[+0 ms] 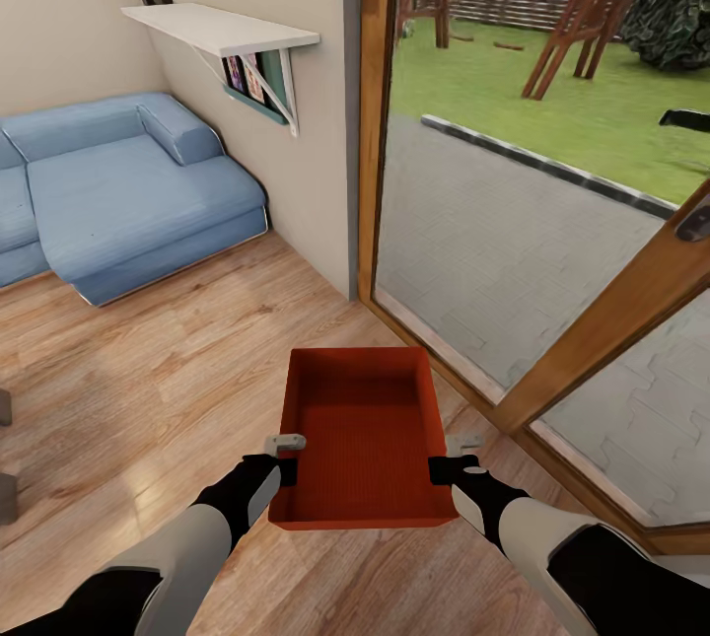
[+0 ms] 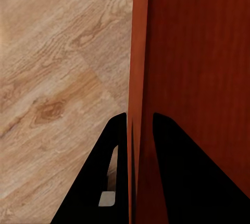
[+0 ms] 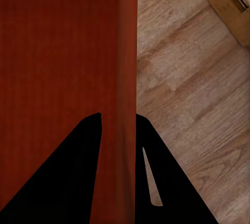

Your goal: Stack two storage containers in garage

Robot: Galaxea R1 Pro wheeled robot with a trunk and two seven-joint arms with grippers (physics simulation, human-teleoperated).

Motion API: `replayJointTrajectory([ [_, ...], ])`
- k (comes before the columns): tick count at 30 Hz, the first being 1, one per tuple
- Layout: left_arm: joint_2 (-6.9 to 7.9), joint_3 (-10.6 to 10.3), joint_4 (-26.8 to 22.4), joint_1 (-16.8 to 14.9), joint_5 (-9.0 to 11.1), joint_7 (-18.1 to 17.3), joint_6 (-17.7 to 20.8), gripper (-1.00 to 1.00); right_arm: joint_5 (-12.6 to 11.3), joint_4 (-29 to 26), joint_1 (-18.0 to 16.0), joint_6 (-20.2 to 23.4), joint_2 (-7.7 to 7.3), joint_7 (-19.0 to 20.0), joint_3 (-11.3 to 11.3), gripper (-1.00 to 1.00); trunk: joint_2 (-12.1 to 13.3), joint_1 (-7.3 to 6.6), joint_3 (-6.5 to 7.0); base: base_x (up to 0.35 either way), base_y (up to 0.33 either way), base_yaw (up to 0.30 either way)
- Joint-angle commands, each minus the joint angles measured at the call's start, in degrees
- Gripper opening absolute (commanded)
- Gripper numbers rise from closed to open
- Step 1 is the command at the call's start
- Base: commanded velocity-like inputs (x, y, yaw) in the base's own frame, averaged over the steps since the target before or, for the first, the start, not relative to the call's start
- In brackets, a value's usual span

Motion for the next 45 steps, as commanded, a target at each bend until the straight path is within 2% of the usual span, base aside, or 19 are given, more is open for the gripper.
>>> replayJointTrajectory([
  [1, 0.03, -0.2, 0.0, 0.0, -0.8, 1.5, 0.5, -1.0, -0.6, 0.0, -0.1, -0.3, -0.01, -0.4, 0.6, -1.0, -0.1, 0.03, -0.08, 0.0, 0.0, 0.0],
  [45, 0.12, -0.2, -0.2, 0.0, -0.9, 1.5, 0.5, -1.0, -0.6, 0.0, -0.1, 0.0, 0.03, -0.3, 0.6, -1.0, -0.1, 0.03, -0.08, 0.0, 0.0, 0.0],
])
